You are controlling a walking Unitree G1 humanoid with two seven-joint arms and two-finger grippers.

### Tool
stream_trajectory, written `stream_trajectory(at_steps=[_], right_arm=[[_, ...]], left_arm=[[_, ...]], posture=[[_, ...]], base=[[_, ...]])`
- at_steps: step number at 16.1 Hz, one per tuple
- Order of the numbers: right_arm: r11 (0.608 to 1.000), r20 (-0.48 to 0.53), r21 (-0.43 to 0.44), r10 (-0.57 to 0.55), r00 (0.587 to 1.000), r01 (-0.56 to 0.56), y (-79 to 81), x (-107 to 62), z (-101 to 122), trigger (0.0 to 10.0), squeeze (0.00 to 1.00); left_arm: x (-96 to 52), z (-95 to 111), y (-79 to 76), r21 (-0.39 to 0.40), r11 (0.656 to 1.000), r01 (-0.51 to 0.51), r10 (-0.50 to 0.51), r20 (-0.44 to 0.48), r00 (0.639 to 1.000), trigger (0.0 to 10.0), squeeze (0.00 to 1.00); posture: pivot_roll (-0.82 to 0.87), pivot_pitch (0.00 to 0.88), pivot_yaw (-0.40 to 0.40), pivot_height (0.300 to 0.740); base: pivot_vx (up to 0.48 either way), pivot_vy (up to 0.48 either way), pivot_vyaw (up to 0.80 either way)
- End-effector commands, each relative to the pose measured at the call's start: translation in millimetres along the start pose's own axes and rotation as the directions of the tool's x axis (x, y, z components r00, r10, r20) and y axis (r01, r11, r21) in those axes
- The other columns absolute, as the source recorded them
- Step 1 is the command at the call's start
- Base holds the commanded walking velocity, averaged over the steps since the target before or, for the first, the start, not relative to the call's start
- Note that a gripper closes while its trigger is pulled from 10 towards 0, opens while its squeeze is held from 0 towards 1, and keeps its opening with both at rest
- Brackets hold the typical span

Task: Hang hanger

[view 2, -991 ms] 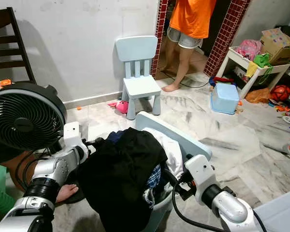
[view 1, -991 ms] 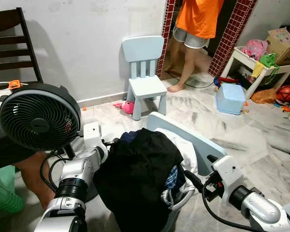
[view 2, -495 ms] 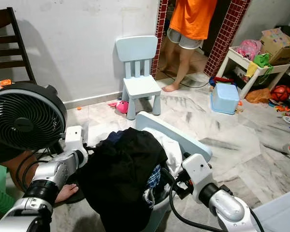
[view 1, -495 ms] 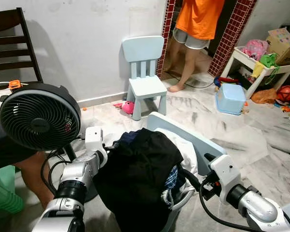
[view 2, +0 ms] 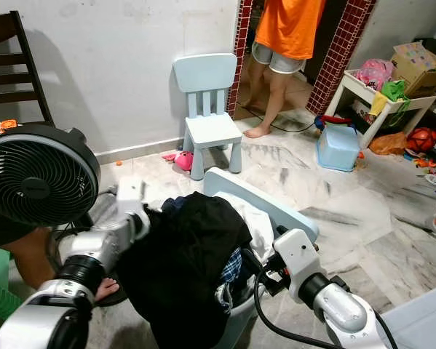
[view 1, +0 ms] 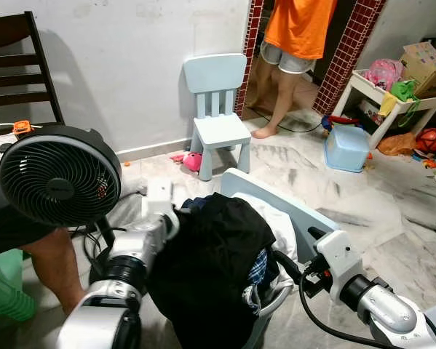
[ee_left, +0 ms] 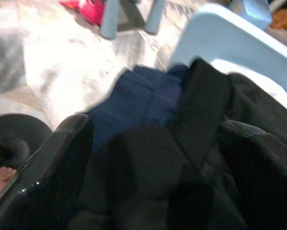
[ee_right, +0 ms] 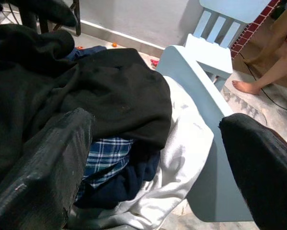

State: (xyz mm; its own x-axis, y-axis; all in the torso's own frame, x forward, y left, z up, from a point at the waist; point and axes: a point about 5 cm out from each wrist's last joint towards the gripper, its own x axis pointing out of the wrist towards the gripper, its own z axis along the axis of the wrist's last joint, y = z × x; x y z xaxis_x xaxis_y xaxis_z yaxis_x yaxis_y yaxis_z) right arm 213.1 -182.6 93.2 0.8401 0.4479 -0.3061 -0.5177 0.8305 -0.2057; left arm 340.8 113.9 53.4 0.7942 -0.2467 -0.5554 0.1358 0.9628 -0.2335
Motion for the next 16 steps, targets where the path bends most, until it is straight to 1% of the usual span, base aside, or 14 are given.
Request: stream_trajectory(at_steps=[1,2,4,5,6,7,10,11,12,13,16], right_arm=[[1.000,0.008,-0.020,-0.009,1.000,0.009,-1.2,-1.8,3.2,10.0,0.00],[1.000,0.008,-0.021,-0.008,1.000,0.008,-1.0,-1.7,3.1,10.0,0.00],[1.000,0.008,-0.023,-0.008,1.000,0.008,-1.0,-2.0,3.4,10.0,0.00],[1.000,0.005,-0.026,-0.009,1.000,0.009,-1.6,-2.3,3.1,10.0,0.00],[1.000,0.005,-0.028,-0.009,1.000,0.009,-1.8,-2.7,3.1,10.0,0.00],[1.000,0.004,-0.028,-0.010,1.000,0.010,-2.1,-3.0,3.0,10.0,0.00],[0.999,-0.002,-0.033,-0.008,1.000,0.008,-2.6,-1.8,2.2,10.0,0.00],[0.999,-0.002,-0.034,-0.007,1.000,0.007,-2.6,-0.7,2.4,10.0,0.00],[0.999,0.000,-0.035,-0.006,1.000,0.006,-2.6,0.0,2.8,10.0,0.00],[0.999,0.001,-0.038,-0.004,1.000,0.004,-2.8,0.4,3.2,10.0,0.00],[0.999,0.001,-0.041,-0.005,1.000,0.005,-3.5,0.4,3.6,10.0,0.00]], left_arm=[[2.1,-3.5,-8.2,-0.021,0.999,0.037,-0.037,-0.022,0.999,10.0,0.00],[2.8,-10.4,-9.6,-0.050,0.998,0.044,-0.046,-0.044,0.998,10.0,0.00],[3.0,-21.3,-8.9,-0.083,0.996,0.045,-0.052,-0.079,0.996,10.0,0.00],[2.3,-29.5,-4.0,-0.105,0.994,0.034,-0.045,-0.098,0.994,10.0,0.00],[2.1,-31.0,-1.9,-0.106,0.994,0.029,-0.040,-0.099,0.994,9.6,0.00],[2.1,-31.1,-1.0,-0.106,0.994,0.023,-0.034,-0.101,0.994,10.0,0.00],[1.0,-28.4,4.2,-0.146,0.989,0.005,-0.019,-0.093,0.995,10.0,0.00],[0.5,-29.8,7.2,-0.151,0.989,0.001,-0.016,-0.094,0.995,9.8,0.00],[0.3,-30.8,9.7,-0.164,0.986,-0.003,-0.013,-0.092,0.996,4.1,0.00],[0.1,-30.3,11.5,-0.188,0.982,-0.003,-0.013,-0.081,0.997,0.0,0.00],[0.3,-30.3,10.5,-0.198,0.980,0.002,-0.020,-0.087,0.996,0.0,0.00]], posture=[[-0.19,0.000,-0.050,0.740],[-0.19,0.000,-0.050,0.740],[-0.19,0.000,-0.052,0.740],[-0.19,0.000,-0.052,0.740],[-0.19,0.000,-0.052,0.740],[-0.19,0.000,-0.052,0.740],[-0.18,0.000,-0.059,0.740],[-0.18,0.000,-0.060,0.740],[-0.18,0.000,-0.060,0.740],[-0.18,0.000,-0.060,0.740],[-0.19,0.000,-0.061,0.740]], base=[[0.000,0.000,0.00],[0.000,0.000,0.00],[0.000,0.000,0.00],[0.000,0.000,0.00],[0.000,0.000,0.00],[0.000,0.000,0.00],[0.000,0.000,0.00],[0.000,0.000,0.00],[0.000,0.000,0.00],[0.000,0.000,0.00],[0.000,0.000,0.00]])
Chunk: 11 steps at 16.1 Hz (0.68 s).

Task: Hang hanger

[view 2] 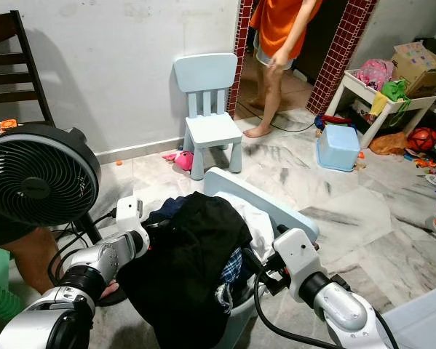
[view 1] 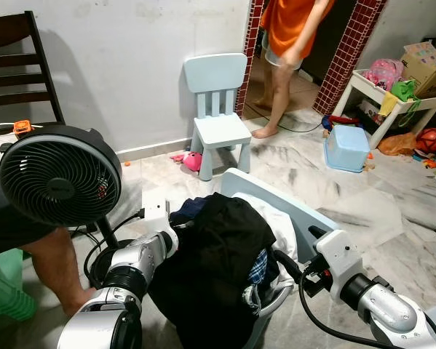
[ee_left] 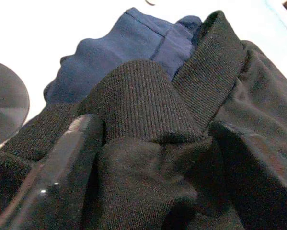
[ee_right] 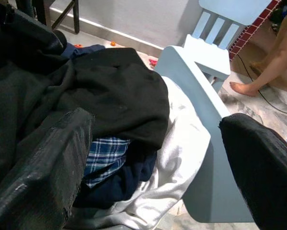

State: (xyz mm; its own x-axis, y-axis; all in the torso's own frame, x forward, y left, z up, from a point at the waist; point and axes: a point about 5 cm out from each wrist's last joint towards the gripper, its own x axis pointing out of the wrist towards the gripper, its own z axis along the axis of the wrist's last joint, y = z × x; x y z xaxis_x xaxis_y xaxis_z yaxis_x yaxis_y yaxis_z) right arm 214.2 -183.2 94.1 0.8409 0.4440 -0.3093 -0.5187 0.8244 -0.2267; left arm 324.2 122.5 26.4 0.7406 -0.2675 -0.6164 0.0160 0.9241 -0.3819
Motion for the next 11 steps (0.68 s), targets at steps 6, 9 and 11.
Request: stream_trajectory(at_steps=[6,9,11], right_arm=[[1.000,0.007,-0.019,0.001,1.000,-0.001,-2.2,3.4,1.9,10.0,0.00],[1.000,0.013,-0.019,0.006,1.000,-0.006,-1.6,5.4,3.0,10.0,0.00],[1.000,0.013,-0.018,0.008,1.000,-0.008,-1.0,5.8,2.7,10.0,0.00]], left_arm=[[0.3,7.0,-0.9,-0.032,0.999,-0.006,0.007,0.031,1.000,0.0,0.00],[-1.1,11.0,3.3,-0.073,0.997,-0.034,0.039,0.069,0.997,0.0,0.00],[-1.5,13.7,3.0,-0.116,0.992,-0.039,0.051,0.100,0.994,0.0,0.00]], posture=[[-0.17,0.000,-0.070,0.740],[-0.17,0.000,-0.067,0.740],[-0.17,0.000,-0.065,0.740]], base=[[0.000,0.000,0.00],[0.000,0.000,0.00],[0.000,0.000,0.00]])
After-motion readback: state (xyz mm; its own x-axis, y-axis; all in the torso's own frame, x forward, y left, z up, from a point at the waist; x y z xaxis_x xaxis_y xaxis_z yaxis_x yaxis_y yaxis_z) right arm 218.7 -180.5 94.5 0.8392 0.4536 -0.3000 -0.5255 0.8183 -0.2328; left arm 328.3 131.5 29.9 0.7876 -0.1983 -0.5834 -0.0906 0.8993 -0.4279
